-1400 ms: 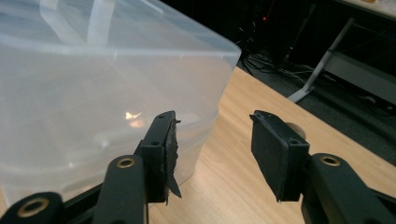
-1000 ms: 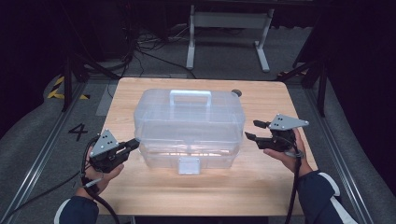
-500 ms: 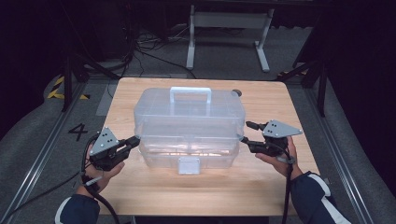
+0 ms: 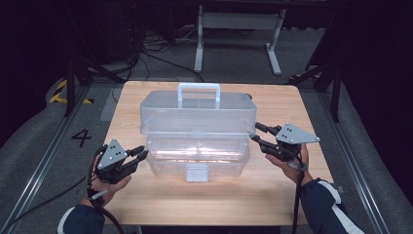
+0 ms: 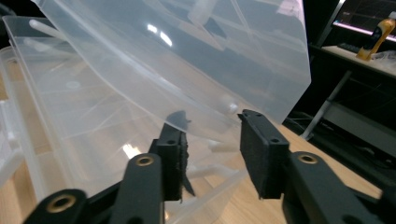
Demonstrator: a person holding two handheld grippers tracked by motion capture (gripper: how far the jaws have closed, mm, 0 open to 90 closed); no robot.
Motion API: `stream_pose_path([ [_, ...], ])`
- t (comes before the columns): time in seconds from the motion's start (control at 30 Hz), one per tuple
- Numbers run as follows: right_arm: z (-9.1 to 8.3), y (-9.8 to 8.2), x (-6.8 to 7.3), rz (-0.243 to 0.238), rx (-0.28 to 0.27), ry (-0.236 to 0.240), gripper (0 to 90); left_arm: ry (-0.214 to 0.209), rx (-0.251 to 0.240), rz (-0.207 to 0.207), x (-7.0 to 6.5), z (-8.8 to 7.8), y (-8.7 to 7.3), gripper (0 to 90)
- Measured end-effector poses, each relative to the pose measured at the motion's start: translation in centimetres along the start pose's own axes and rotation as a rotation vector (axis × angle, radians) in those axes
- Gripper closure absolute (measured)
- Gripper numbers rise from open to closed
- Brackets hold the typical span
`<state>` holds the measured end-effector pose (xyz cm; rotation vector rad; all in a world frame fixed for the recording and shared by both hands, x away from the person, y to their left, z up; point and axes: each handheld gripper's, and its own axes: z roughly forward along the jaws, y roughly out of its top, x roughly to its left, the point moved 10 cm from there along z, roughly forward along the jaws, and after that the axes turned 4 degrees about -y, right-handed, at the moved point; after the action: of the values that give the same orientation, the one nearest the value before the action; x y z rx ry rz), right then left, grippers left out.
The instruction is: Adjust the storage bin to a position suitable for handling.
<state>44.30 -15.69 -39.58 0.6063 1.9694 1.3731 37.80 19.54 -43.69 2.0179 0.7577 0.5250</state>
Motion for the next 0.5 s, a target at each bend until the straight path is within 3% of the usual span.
stream_pose_path([
  [0.23, 0.2, 0.8, -0.4, 0.000, -0.025, -0.026, 65.1, -0.013, 0.032, 0.018, -0.6, 0.8, -0.6, 74.0],
  [0.5, 0.7, 1.9, -1.0, 0.003, -0.067, -0.122, 69.1, -0.016, 0.033, 0.018, -0.6, 0.9, -0.8, 72.4],
])
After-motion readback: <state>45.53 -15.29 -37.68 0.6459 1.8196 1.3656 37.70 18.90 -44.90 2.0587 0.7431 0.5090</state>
